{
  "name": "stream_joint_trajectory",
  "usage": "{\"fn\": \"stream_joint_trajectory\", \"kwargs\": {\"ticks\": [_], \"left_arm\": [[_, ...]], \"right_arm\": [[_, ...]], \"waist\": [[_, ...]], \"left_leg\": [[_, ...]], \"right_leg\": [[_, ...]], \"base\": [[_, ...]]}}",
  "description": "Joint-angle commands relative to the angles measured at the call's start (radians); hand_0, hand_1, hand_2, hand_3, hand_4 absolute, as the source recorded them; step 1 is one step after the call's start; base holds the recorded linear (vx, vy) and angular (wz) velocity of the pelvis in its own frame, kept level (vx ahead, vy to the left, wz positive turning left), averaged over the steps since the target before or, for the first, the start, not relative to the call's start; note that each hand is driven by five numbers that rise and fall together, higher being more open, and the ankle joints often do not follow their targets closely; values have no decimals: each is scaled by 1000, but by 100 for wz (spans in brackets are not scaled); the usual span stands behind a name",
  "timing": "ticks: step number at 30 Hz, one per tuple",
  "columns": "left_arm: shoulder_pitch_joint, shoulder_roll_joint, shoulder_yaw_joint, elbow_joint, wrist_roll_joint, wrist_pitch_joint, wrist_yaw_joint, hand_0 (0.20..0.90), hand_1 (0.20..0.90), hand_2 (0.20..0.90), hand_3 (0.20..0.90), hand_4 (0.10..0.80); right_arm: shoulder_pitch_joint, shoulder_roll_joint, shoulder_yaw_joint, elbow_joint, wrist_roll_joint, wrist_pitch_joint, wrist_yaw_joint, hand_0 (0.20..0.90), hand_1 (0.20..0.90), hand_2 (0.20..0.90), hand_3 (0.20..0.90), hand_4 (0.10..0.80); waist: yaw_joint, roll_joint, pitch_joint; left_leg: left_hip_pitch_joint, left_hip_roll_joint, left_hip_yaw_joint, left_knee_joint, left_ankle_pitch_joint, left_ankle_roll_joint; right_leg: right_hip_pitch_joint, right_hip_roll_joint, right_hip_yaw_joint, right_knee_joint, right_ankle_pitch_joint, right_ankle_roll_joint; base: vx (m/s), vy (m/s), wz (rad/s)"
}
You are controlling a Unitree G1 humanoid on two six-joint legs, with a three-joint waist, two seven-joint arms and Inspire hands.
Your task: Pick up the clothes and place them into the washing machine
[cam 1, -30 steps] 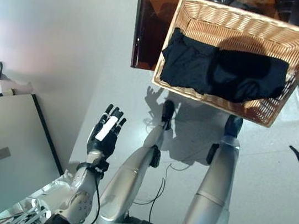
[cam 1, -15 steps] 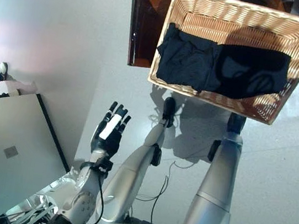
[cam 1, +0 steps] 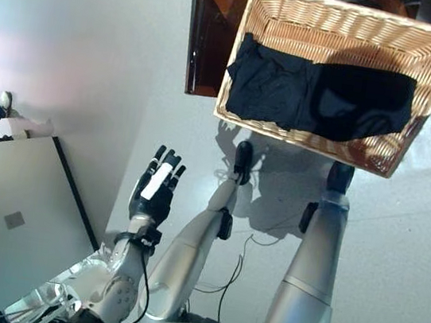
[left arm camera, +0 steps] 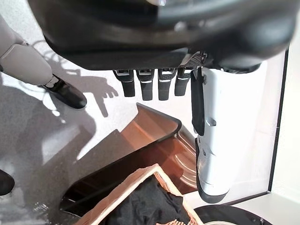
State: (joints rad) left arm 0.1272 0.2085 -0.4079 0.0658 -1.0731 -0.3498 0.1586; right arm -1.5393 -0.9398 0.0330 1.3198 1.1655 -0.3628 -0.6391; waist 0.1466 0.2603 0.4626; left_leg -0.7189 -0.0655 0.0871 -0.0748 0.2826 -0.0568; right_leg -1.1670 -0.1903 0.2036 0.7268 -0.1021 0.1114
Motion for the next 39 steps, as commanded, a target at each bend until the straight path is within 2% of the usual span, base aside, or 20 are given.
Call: {"fn": "stream_joint_trajectory", "kwargs": {"ticks": [1, 14, 29, 39], "left_arm": [[-28, 18, 33, -74, 0, -86, 7, 900, 900, 900, 900, 800], [-28, 17, 39, -74, -8, -89, 4, 900, 900, 900, 900, 800], [-20, 38, 59, -87, -23, -109, -19, 900, 900, 900, 900, 800], [-27, 31, 77, -86, -18, -122, 5, 900, 900, 900, 900, 800]], "right_arm": [[-89, -133, 173, -88, -71, -41, -2, 900, 900, 900, 900, 800], [-24, -104, 139, -87, -97, -31, 4, 900, 900, 900, 900, 800], [149, -13, 78, -135, -202, -7, 9, 900, 900, 900, 900, 800], [255, 132, -5, -277, -346, -42, -137, 900, 900, 900, 900, 800]], "waist": [[-38, 159, 57], [-29, 150, 57], [-30, 118, 57], [-20, 101, 57]], "left_leg": [[31, 72, -6, -10, -78, -87], [30, 78, -1, -3, -74, -84], [17, 75, -3, 77, -104, -77], [39, 58, -5, 101, -122, -59]], "right_leg": [[116, 39, -44, -147, -38, 12], [125, 44, -48, -170, -15, 9], [188, 31, -67, -238, 18, 13], [273, 14, -73, -337, 69, 23]], "base": [[-90, 28, -6], [-17, 17, -3], [-13, 17, -1], [-12, 58, -3]]}}
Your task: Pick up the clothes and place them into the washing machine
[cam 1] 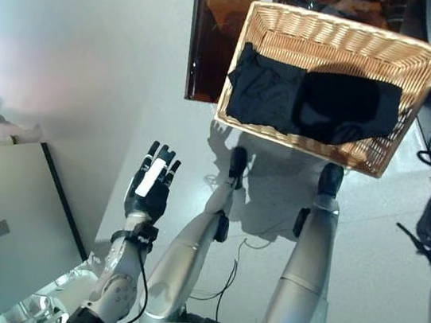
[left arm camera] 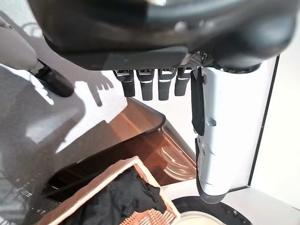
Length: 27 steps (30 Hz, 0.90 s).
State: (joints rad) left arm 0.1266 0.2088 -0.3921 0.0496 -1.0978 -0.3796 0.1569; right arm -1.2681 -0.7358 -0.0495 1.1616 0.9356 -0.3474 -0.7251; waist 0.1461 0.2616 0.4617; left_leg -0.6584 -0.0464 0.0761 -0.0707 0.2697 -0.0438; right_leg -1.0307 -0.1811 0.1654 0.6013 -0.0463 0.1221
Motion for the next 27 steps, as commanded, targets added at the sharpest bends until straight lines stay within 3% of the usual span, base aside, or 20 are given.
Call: {"fn": "stream_joint_trajectory", "kwargs": {"ticks": [1, 11, 16, 27], "left_arm": [[-31, 30, 62, -70, 6, -94, 8, 900, 900, 900, 900, 800], [-17, 46, 101, -76, 7, -106, 6, 900, 900, 900, 900, 800], [-4, 47, 115, -71, 5, -104, 4, 900, 900, 900, 900, 800], [36, 34, 146, -47, 0, -93, -7, 900, 900, 900, 900, 800]], "right_arm": [[-8, -61, 77, -125, -144, -46, -69, 900, 900, 900, 900, 800], [120, 59, 19, -224, -360, 13, -198, 900, 900, 900, 900, 800], [158, 85, 24, -250, -421, 41, -204, 900, 900, 900, 900, 800], [396, 253, 70, -387, -655, 112, -174, 900, 900, 900, 900, 800]], "waist": [[-18, 96, 58], [-14, 69, 54], [-10, 60, 44], [-30, 2, 37]], "left_leg": [[-24, 39, 5, 104, -106, -70], [25, 14, 10, 178, -160, -50], [29, 15, 13, 186, -159, -47], [85, 37, 10, 202, -174, -41]], "right_leg": [[148, 5, -32, -229, 30, 14], [291, -33, -49, -333, 68, 29], [311, -34, -52, -349, 82, 30], [377, -10, -62, -345, 68, 15]], "base": [[-6, 38, 0], [-7, 77, 3], [2, 37, -4], [4, -4, -1]]}}
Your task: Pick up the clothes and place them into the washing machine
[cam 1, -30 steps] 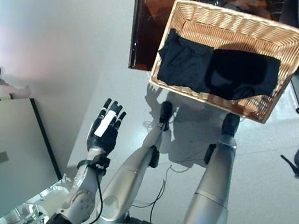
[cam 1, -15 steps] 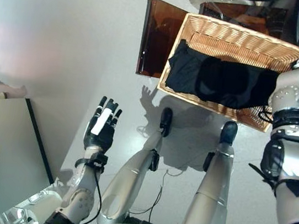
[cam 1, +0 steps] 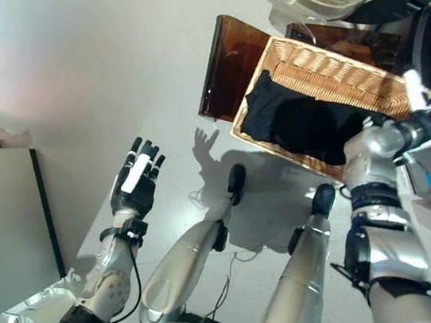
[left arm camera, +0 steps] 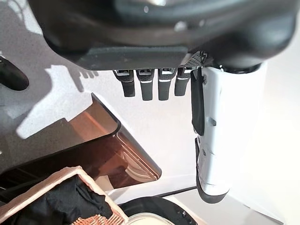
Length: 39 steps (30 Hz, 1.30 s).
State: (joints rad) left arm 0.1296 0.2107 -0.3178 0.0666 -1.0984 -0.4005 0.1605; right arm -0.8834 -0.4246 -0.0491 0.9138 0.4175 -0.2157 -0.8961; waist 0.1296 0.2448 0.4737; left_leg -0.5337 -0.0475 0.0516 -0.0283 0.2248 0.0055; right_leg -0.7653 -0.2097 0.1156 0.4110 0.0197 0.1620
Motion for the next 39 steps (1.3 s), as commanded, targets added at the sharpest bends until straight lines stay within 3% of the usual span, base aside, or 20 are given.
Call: {"fn": "stream_joint_trajectory", "kwargs": {"ticks": [1, 8, 15, 20, 24, 29, 34, 35, 36, 37, 38, 39], "left_arm": [[35, 35, 82, -59, 2, -72, -12, 900, 900, 900, 900, 800], [54, 26, 132, -2, 28, -50, -32, 900, 900, 900, 900, 800], [45, 21, 231, 165, 120, -1, -41, 900, 900, 900, 900, 800], [15, 10, 299, 376, 211, 19, -47, 900, 900, 900, 900, 800], [-32, 3, 395, 696, 367, 43, -3, 900, 900, 900, 900, 800], [-58, 8, 479, 903, 453, 54, 48, 900, 900, 900, 900, 800], [-56, 11, 535, 1003, 459, 57, 66, 900, 900, 900, 900, 800], [-42, 7, 563, 1012, 437, 44, 73, 900, 900, 900, 900, 800], [-45, 6, 559, 1011, 431, 38, 76, 900, 900, 900, 900, 800], [-50, 4, 555, 1026, 428, 38, 71, 900, 900, 900, 900, 800], [-50, 1, 548, 1047, 433, 47, 64, 900, 900, 900, 900, 800], [-49, -7, 545, 1049, 437, 57, 61, 900, 900, 900, 900, 800]], "right_arm": [[38, -60, 87, -159, -173, -6, 11, 900, 900, 900, 900, 800], [167, -89, 192, -169, -418, 125, 108, 900, 900, 900, 900, 800], [250, -143, 310, -226, -769, 239, 222, 900, 900, 900, 900, 800], [309, -162, 322, -251, -915, 261, 260, 900, 900, 900, 900, 800], [352, -191, 363, -264, -1093, 291, 301, 900, 900, 900, 900, 800], [367, -212, 387, -296, -1174, 293, 337, 900, 900, 900, 900, 800], [353, -204, 418, -286, -1193, 289, 366, 900, 900, 900, 900, 800], [348, -174, 449, -267, -1183, 280, 374, 900, 900, 900, 900, 800], [332, -160, 464, -244, -1167, 280, 374, 900, 900, 900, 900, 800], [328, -152, 464, -220, -1158, 277, 369, 900, 900, 900, 900, 800], [329, -144, 467, -207, -1163, 277, 370, 900, 900, 900, 900, 800], [329, -135, 466, -204, -1164, 278, 376, 900, 900, 900, 900, 800]], "waist": [[-17, 13, 25], [-37, -38, 17], [-60, -90, 16], [-73, -102, 7], [-87, -108, -19], [-98, -109, -48], [-102, -113, -70], [-86, -145, -73], [-52, -158, -55], [-40, -166, -43], [-35, -176, -51], [-32, -168, -59]], "left_leg": [[-33, 39, 34, 162, -132, -89], [46, 57, 23, 166, -149, -89], [141, 91, 27, 176, -175, -91], [188, 105, 37, 174, -186, -94], [229, 115, 48, 163, -192, -97], [271, 125, 68, 153, -202, -99], [313, 142, 65, 149, -207, -102], [301, 156, 49, 236, -186, -107], [250, 134, -23, 351, -119, -113], [212, 100, -63, 399, -105, -115], [176, 72, -83, 391, -117, -106], [171, 49, -93, 334, -143, -96]], "right_leg": [[118, 20, -14, -154, 2, -26], [205, 34, -33, -151, -11, -29], [293, 62, -42, -148, -26, -33], [329, 73, -36, -149, -32, -29], [355, 83, -21, -163, -38, -29], [366, 95, 5, -152, -54, -30], [378, 119, 31, -95, -99, -53], [418, 146, 48, -115, -109, -79], [436, 154, 54, -129, -98, -92], [454, 150, 50, -141, -98, -98], [463, 140, 37, -166, -92, -100], [462, 155, 38, -166, -97, -98]], "base": [[31, -30, -3], [36, -48, -4], [47, -74, -10], [52, -46, -13], [84, -32, -12], [94, -22, -19], [107, -93, -17], [68, -271, -18], [52, -345, -36], [-24, -268, -60], [26, -156, -39], [77, -61, 3]]}}
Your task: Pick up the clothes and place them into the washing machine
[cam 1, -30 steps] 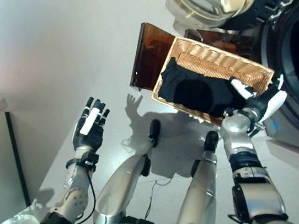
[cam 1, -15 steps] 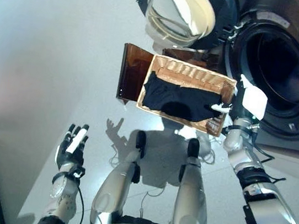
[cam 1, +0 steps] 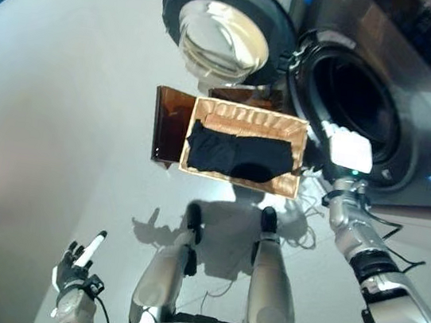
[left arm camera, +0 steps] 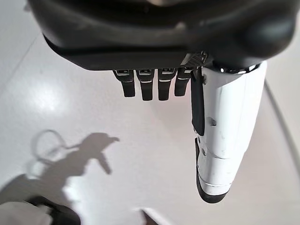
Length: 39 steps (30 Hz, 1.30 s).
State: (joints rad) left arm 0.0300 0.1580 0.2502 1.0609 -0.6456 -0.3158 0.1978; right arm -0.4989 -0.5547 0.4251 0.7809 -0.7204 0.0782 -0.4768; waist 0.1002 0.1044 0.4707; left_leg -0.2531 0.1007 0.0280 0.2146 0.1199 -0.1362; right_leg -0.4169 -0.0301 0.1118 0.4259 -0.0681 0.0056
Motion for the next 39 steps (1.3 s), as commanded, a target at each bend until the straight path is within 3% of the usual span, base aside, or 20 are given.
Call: {"fn": "stream_joint_trajectory", "kwargs": {"ticks": [1, 2, 3, 5, 10, 17, 22, 23, 25, 26, 27, 28, 31, 33, 39], "left_arm": [[49, 37, -24, 50, -22, -28, 29, 900, 900, 900, 900, 800], [49, 28, -36, 49, -9, -39, 49, 900, 900, 900, 900, 800], [42, 21, -41, 41, -28, -39, 39, 900, 900, 900, 900, 800], [27, 11, -68, 44, -18, -38, 39, 900, 900, 900, 900, 800], [-8, 11, -82, -8, -46, -70, 49, 900, 900, 900, 900, 800], [-14, -17, -132, -46, -66, -72, 33, 900, 900, 900, 900, 800], [-35, -5, -123, 52, -37, -48, 42, 900, 900, 900, 900, 800], [-41, 0, -117, 69, -35, -48, 46, 900, 900, 900, 900, 800], [-55, 8, -104, 83, -48, -51, 51, 900, 900, 900, 900, 800], [-57, 9, -102, 84, -48, -52, 51, 900, 900, 900, 900, 800], [-75, 18, -106, 85, -61, -55, 56, 900, 900, 900, 900, 800], [-113, 38, -101, 80, -83, -72, 56, 900, 900, 900, 900, 800], [-100, 26, -103, 69, -95, -69, 46, 900, 900, 900, 900, 800], [-102, -9, -165, -2, -101, -69, 17, 900, 900, 900, 900, 800], [-94, -30, -206, -8, -106, -50, -5, 900, 900, 900, 900, 800]], "right_arm": [[-54, 4, -15, -78, -20, -16, -44, 900, 900, 900, 900, 800], [-55, -11, -12, -126, -60, -14, -51, 900, 900, 900, 900, 800], [-61, -10, -9, -133, -56, -16, -48, 900, 900, 900, 900, 800], [-83, 7, 1, -116, -29, -11, -42, 900, 900, 900, 900, 800], [-128, 33, 14, -110, -26, 3, -46, 900, 900, 900, 900, 800], [-161, 37, 26, -49, -23, 24, -48, 900, 900, 900, 900, 800], [-201, 87, 54, -8, -23, 30, -38, 900, 900, 900, 900, 800], [-213, 103, 61, 15, -21, 29, -40, 900, 900, 900, 900, 800], [-273, 130, 95, 76, -24, 36, -31, 900, 900, 900, 900, 800], [-276, 131, 95, 79, -24, 35, -32, 900, 900, 900, 900, 800], [-289, 127, 105, 74, -32, 41, -25, 900, 900, 900, 900, 800], [-307, 126, 108, 82, -30, 45, -30, 900, 900, 900, 900, 800], [-307, 139, 125, 93, -41, 49, -24, 900, 900, 900, 900, 800], [-287, 139, 106, 96, -42, 50, -33, 900, 900, 900, 900, 800], [-348, 114, 111, 117, -46, 67, -50, 900, 900, 900, 900, 800]], "waist": [[-6, -16, -58], [-15, 1, -65], [-22, -6, -55], [-33, -8, -59], [-44, -14, -74], [-48, -19, -83], [-34, -69, -84], [-28, -72, -80], [-12, -79, -79], [-11, -78, -79], [-13, -83, -73], [-14, -110, -52], [-17, -125, -56], [-36, -120, -82], [-48, -112, -89]], "left_leg": [[-111, -103, -63, 32, -28, 52], [-68, -72, -5, -101, -16, 64], [-51, -64, -12, -95, -31, 73], [-64, -94, 2, -76, -56, 88], [-54, -91, 54, -110, -56, 93], [-58, -100, 60, -96, -80, 102], [-44, -93, 70, -55, -137, 125], [-35, -88, 76, -47, -154, 127], [-39, -55, 102, -41, -165, 112], [-42, -53, 102, -37, -169, 111], [-38, -37, 94, -26, -175, 105], [-39, -1, 85, 44, -188, 83], [-21, 11, 69, 2, -154, 70], [3, 15, 50, -153, -66, 47], [-2, 21, 47, -220, -26, 43]], "right_leg": [[107, -8, 44, -166, -11, 60], [90, 13, 34, -110, -26, 64], [63, 29, 44, -89, -16, 66], [35, 13, 56, -87, -8, 77], [38, -5, 64, -152, 23, 90], [54, -31, 75, -209, 50, 107], [52, -6, 121, -195, 79, 128], [57, -21, 116, -194, 74, 133], [30, -104, 105, -277, 147, 157], [33, -103, 105, -284, 150, 157], [17, -125, 121, -298, 165, 158], [37, -133, 77, -286, 154, 166], [36, -113, 40, -249, 131, 159], [52, -115, -13, -282, 126, 159], [26, -108, -29, -285, 134, 158]], "base": [[117, 58, 34], [50, 47, 25], [-14, 76, -4], [-62, 89, -43], [34, 79, -28], [51, 72, -10], [66, 45, -21], [28, -30, -64], [4, -119, -60], [31, -223, -99], [62, -365, -82], [55, -372, -19], [76, -277, 33], [68, -228, 40], [8, -62, 20]]}}
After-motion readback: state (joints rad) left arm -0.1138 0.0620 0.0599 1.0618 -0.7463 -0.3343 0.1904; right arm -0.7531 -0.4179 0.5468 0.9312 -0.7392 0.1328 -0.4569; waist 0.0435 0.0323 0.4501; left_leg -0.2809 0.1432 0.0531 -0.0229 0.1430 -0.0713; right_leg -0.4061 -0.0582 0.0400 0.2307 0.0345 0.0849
